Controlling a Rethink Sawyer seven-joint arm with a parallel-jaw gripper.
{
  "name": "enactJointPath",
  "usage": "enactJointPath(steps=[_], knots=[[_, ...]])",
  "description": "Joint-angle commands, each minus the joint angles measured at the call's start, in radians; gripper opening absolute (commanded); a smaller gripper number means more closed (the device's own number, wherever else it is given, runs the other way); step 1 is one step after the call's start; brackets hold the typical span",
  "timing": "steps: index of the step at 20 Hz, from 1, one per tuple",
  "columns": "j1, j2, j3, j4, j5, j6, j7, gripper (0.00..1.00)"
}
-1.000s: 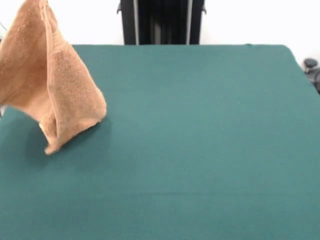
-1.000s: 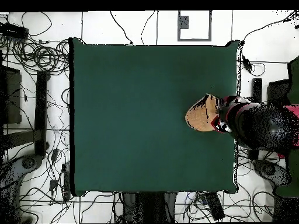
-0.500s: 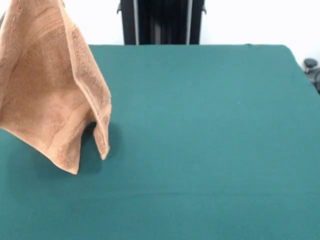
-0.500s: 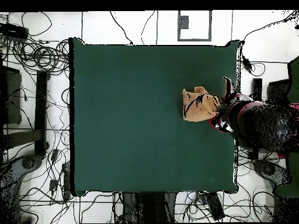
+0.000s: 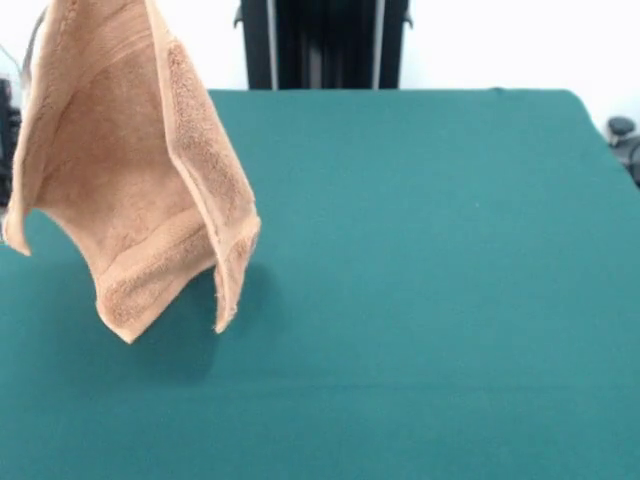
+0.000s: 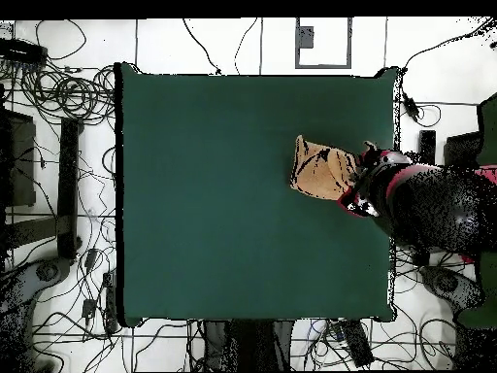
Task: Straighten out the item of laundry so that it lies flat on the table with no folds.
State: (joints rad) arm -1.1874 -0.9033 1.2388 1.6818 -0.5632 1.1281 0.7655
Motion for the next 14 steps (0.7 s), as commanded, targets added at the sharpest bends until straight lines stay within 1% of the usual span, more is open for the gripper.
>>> enactJointPath(steps=[1, 3, 4, 6, 7, 9, 10, 13, 14], knots=[[0.09, 0.044, 0.003, 0.065, -0.034, 0.018, -0.196, 0.0], [0.104, 0.042, -0.01, 0.07, -0.064, -0.024, -0.162, 0.0], [0.106, 0.042, -0.004, 0.07, -0.065, -0.03, -0.166, 0.0], [0.112, 0.033, 0.008, 0.059, -0.061, -0.044, -0.156, 0.0], [0.106, 0.045, 0.038, 0.052, -0.039, -0.057, -0.178, 0.0], [0.13, 0.054, 0.039, 0.002, -0.033, -0.046, -0.191, 0.0], [0.131, 0.062, 0.061, -0.013, -0.021, -0.056, -0.212, 0.0], [0.168, 0.106, 0.084, -0.097, -0.029, -0.096, -0.266, 0.0], [0.189, 0.102, 0.071, -0.128, -0.047, -0.098, -0.263, 0.0]])
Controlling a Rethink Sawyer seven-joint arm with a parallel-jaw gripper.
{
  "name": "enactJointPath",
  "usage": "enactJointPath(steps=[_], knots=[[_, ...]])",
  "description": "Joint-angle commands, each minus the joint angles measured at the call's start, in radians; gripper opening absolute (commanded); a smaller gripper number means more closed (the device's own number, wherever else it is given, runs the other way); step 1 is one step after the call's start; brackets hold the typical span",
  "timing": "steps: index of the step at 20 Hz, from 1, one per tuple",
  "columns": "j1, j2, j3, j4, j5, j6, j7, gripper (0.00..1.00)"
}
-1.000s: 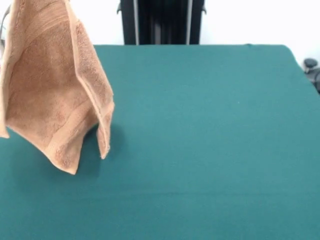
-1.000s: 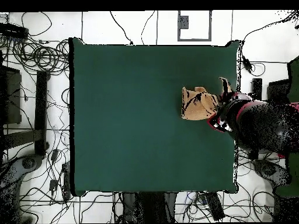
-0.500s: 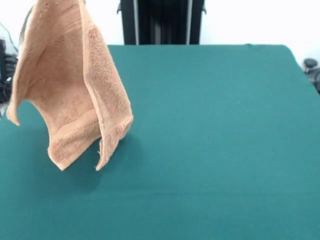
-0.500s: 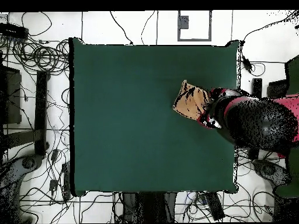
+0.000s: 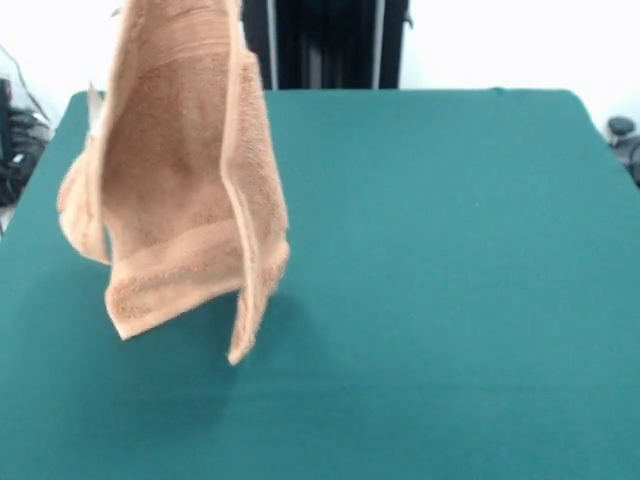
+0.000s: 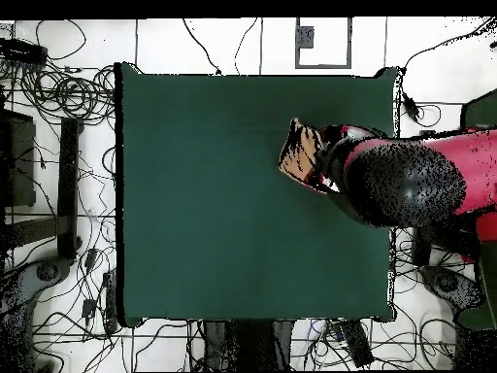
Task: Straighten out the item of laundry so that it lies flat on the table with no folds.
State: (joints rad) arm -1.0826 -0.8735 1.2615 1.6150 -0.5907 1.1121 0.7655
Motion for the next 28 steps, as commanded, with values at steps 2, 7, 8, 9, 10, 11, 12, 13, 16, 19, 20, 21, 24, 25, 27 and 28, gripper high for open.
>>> enactJointPath(steps=[2, 7, 8, 9, 10, 11, 12, 13, 16, 19, 20, 21, 24, 25, 27, 28], knots=[[0.115, 0.064, 0.033, -0.116, -0.039, -0.065, -0.274, 0.0], [0.148, 0.062, 0.037, -0.201, -0.043, -0.073, -0.292, 0.0], [0.152, 0.057, 0.036, -0.204, -0.05, -0.087, -0.283, 0.0], [0.156, 0.052, 0.035, -0.207, -0.058, -0.102, -0.274, 0.0], [0.158, 0.047, 0.035, -0.204, -0.067, -0.116, -0.272, 0.0], [0.161, 0.044, 0.036, -0.201, -0.075, -0.128, -0.276, 0.0], [0.156, 0.041, 0.038, -0.19, -0.088, -0.15, -0.279, 0.0], [0.159, 0.04, 0.034, -0.191, -0.105, -0.164, -0.285, 0.0], [0.167, 0.041, 0.025, -0.195, -0.156, -0.208, -0.305, 0.0], [0.167, 0.056, 0.017, -0.192, -0.203, -0.251, -0.329, 0.0], [0.165, 0.064, 0.016, -0.193, -0.212, -0.263, -0.336, 0.0], [0.162, 0.073, 0.015, -0.193, -0.221, -0.275, -0.343, 0.0], [0.161, 0.116, 0.01, -0.205, -0.265, -0.331, -0.366, 0.0], [0.164, 0.128, 0.009, -0.21, -0.274, -0.343, -0.371, 0.0], [0.169, 0.154, 0.009, -0.222, -0.292, -0.367, -0.382, 0.0], [0.168, 0.155, 0.01, -0.221, -0.3, -0.376, -0.382, 0.0]])
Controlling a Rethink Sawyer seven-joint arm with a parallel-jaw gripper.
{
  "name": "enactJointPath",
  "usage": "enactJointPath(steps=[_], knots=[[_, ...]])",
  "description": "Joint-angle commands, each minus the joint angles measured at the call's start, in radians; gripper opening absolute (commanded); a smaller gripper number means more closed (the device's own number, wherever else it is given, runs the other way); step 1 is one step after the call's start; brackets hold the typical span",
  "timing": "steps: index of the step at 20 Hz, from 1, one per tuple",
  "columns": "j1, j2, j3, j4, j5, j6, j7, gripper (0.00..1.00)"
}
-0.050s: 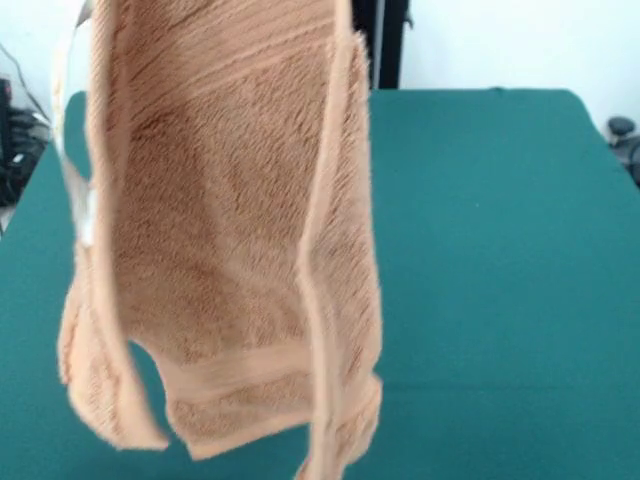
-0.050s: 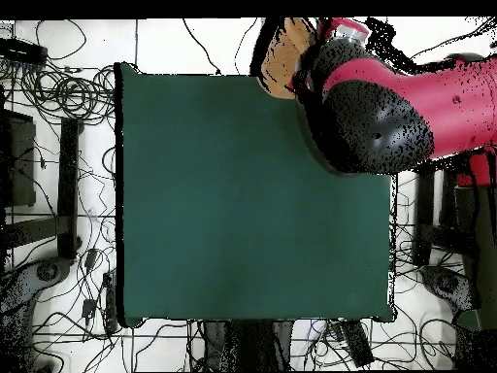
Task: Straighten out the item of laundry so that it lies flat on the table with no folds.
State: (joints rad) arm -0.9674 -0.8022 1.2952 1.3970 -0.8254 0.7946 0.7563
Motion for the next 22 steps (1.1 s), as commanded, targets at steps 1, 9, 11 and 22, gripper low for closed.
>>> enactJointPath(steps=[1, 9, 11, 22], knots=[[0.051, 0.085, -0.023, -0.002, -0.072, -0.067, -0.373, 0.0], [0.021, 0.002, 0.018, 0.09, -0.091, -0.155, -0.28, 0.0], [0.014, -0.019, 0.022, 0.114, -0.09, -0.17, -0.259, 0.0], [-0.076, -0.003, 0.051, 0.22, -0.161, -0.377, -0.22, 0.0]])
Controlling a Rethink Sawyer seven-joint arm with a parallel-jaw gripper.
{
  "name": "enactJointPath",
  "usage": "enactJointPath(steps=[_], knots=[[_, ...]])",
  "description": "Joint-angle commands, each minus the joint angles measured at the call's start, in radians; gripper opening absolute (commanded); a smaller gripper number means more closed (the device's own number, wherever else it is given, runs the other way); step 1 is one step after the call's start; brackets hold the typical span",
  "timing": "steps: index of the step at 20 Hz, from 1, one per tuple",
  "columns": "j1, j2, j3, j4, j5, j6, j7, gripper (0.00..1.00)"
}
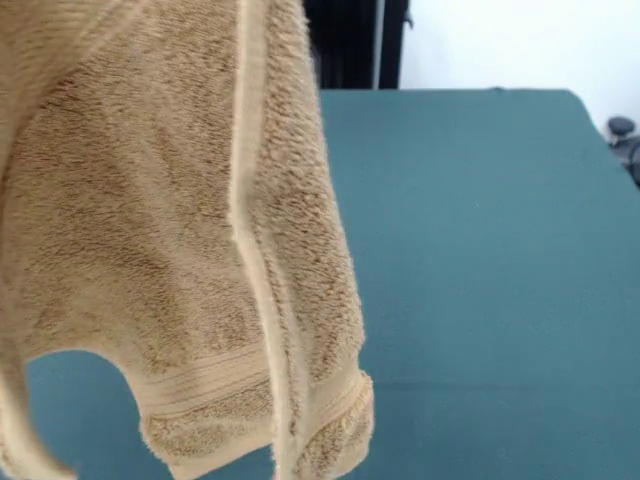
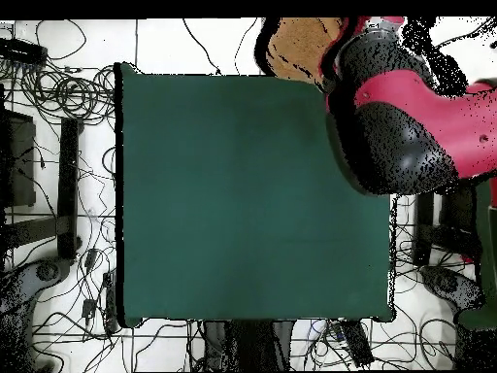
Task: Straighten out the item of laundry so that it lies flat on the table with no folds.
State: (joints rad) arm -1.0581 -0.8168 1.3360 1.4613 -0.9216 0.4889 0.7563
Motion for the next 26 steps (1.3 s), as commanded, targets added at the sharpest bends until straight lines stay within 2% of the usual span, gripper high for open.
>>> enactJointPath(steps=[1, 4, 7, 14, 20, 26], knots=[[0.017, 0.009, 0.003, 0.166, -0.074, -0.076, -0.209, 0.0], [0.039, -0.019, -0.047, 0.197, -0.134, -0.12, -0.131, 0.0], [0.05, -0.022, -0.066, 0.207, -0.152, -0.123, -0.104, 0.0], [0.051, 0.0, -0.054, 0.204, -0.087, -0.016, -0.152, 0.0], [0.067, -0.056, -0.061, 0.207, -0.104, -0.051, -0.078, 0.0], [0.042, -0.053, -0.031, 0.179, -0.088, -0.066, -0.111, 0.0]])
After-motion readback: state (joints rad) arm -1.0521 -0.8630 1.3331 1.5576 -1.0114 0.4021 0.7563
